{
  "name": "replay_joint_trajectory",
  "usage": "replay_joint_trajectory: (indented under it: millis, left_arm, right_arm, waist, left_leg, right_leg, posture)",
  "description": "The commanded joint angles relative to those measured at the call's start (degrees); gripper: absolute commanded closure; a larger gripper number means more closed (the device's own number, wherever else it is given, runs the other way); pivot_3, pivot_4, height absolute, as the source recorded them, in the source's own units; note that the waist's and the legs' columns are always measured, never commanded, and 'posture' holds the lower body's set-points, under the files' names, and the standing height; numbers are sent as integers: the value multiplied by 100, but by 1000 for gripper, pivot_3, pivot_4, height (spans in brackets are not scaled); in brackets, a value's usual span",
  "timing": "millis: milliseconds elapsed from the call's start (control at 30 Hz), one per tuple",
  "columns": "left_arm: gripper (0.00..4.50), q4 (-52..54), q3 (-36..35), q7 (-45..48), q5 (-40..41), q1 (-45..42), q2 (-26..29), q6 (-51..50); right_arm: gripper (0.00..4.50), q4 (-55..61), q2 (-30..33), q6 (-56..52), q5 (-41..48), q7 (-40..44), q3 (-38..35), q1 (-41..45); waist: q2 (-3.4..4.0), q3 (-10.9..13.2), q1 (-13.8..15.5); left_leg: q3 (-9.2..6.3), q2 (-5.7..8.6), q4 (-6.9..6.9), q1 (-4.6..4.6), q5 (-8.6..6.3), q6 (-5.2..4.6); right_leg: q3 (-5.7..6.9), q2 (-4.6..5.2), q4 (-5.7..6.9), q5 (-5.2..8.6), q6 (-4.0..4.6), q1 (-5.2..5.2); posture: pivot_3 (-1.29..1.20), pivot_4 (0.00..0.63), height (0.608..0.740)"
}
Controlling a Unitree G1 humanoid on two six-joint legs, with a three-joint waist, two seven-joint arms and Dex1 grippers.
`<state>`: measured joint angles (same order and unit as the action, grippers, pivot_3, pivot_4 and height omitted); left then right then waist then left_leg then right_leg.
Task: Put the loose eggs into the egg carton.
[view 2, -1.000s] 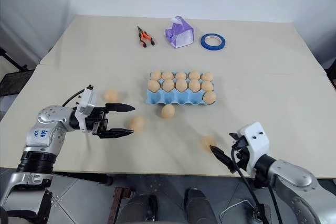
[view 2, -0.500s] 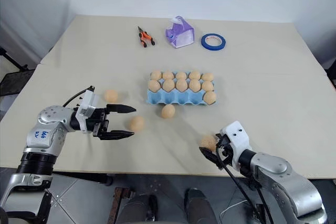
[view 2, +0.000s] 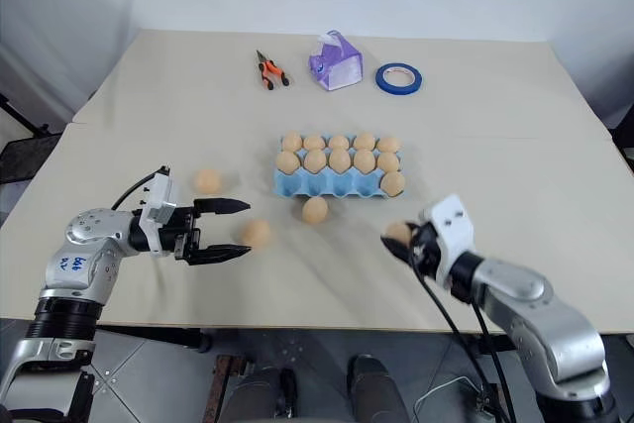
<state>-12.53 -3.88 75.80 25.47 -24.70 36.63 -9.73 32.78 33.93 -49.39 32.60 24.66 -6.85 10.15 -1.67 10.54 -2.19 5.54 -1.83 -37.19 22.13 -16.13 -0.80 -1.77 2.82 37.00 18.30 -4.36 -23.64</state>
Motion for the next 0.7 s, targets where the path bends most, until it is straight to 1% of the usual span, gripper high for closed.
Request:
replay_joint_trajectory:
  millis: [33, 200, 367, 533, 700]
  left_arm:
    - [0, 176, -192, -163, 105, -6, -51, 130]
    - [0, 141, -342, -539, 103, -75, -182, 227]
    - [0, 161, -484, -842, 44, 1, -217, 362]
    - [0, 347, -685, -1007, 93, 236, -76, 317]
    - [0, 719, -950, -1048, 220, 670, 210, 84]
  right_arm:
    - [2722, -207, -185, -173, 19, -259, 6, 637]
    - [2722, -1023, -606, -27, -396, -494, 472, 1577]
    - [2722, -1934, -895, 508, -967, -440, 920, 2087]
    - [2722, -2396, -1019, 825, -1321, -386, 1066, 2297]
    - [2722, -2698, -1141, 1051, -1579, -321, 1177, 2417]
  waist:
    - [0, 0, 14]
    - [0, 0, 37]
    - [0, 0, 36]
    - [1, 0, 28]
    - [2, 1, -35]
  left_leg:
    - [-2, 0, 1, 0, 1, 1]
    - [-4, 1, 7, 17, -3, 6]
    - [-3, 1, 8, 28, -5, 3]
    - [0, 1, 6, 29, -5, 2]
    - [0, -2, 9, 27, -6, 3]
  right_leg:
    - [2, 0, -1, 0, 1, -1]
    - [10, 3, -9, 3, 7, -16]
    - [15, 2, -11, 3, 5, -23]
    - [16, 2, -10, 2, 4, -24]
    - [17, 1, -5, 2, 4, -26]
  posture:
    - [0, 150, 740]
    - [0, 150, 740]
    - [0, 150, 740]
    - [0, 150, 740]
    - [0, 150, 740]
